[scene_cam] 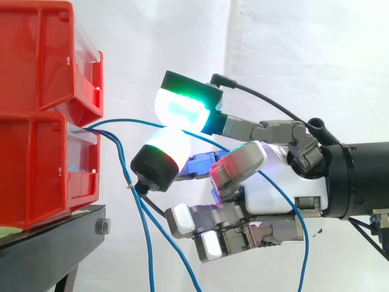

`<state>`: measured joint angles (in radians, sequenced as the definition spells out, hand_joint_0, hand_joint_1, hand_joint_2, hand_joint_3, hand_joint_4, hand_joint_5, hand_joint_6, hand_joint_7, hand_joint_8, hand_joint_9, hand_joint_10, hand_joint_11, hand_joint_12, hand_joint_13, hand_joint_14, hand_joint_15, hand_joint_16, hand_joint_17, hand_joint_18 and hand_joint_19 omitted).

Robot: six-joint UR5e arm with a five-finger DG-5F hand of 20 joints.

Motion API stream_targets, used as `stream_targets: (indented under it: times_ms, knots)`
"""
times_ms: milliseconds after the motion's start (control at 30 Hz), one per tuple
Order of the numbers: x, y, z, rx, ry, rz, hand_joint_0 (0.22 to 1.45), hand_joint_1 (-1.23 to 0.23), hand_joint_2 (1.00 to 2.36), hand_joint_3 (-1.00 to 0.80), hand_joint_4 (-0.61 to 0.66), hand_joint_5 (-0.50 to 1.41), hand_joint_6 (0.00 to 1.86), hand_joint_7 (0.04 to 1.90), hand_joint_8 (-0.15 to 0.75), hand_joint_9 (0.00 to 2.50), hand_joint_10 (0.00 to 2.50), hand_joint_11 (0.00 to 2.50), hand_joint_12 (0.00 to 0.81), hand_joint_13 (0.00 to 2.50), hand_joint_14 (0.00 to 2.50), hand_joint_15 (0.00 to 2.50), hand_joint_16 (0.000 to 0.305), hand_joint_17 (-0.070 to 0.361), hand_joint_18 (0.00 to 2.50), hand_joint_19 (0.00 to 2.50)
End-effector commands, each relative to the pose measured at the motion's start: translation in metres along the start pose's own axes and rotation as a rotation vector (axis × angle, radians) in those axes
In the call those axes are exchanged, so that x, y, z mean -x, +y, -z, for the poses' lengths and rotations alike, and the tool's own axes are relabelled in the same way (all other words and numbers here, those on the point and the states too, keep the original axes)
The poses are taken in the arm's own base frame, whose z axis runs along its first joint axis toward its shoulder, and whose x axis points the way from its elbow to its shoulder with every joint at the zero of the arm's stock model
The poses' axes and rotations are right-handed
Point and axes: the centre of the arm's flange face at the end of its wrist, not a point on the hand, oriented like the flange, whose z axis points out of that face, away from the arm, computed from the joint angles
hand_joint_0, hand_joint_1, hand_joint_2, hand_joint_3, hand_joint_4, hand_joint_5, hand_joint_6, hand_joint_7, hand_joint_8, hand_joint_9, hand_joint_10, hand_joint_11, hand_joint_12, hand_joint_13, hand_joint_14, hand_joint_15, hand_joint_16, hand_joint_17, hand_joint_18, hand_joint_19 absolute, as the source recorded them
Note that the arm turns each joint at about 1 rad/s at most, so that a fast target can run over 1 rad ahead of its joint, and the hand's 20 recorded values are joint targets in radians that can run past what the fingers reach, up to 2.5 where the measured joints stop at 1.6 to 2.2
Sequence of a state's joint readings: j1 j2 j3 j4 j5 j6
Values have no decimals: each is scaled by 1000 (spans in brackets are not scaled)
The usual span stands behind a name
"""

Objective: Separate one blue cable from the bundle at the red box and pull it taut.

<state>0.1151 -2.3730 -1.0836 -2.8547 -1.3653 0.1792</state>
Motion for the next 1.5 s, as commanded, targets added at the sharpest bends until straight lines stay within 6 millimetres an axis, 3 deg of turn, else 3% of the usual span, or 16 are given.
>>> stream_targets:
  times_ms: [0,300,700,967,1133,1300,1467]
  knots:
    - [0,0,0,-1,0,-3,664,-644,1012,-353,92,-219,931,1138,433,1641,28,1009,371,990,22,556,45,101,857,644]
    - [5,-5,2,-11,-5,28,689,-666,1014,-331,-23,-227,944,1107,390,1609,25,1172,384,1023,23,630,44,99,836,666]
    - [8,-4,3,-13,-5,136,698,-667,1015,-309,-66,-227,947,1125,358,1530,26,1227,389,1053,24,664,44,99,840,674]
    - [7,2,4,-8,-4,187,708,-685,1012,-346,-17,-245,953,1101,339,1381,24,1141,378,993,24,664,46,103,811,678]
    - [6,15,6,9,-12,187,656,-633,1019,-200,31,-259,942,1119,329,1291,24,1080,359,939,24,664,48,108,778,701]
    - [6,14,5,10,-10,162,630,-589,1017,-112,90,-263,933,1056,344,1253,24,1066,371,910,22,643,53,118,768,700]
    - [5,14,5,10,-30,92,629,-599,1014,-144,123,-269,929,1047,348,1219,23,1064,373,892,23,632,55,123,766,697]
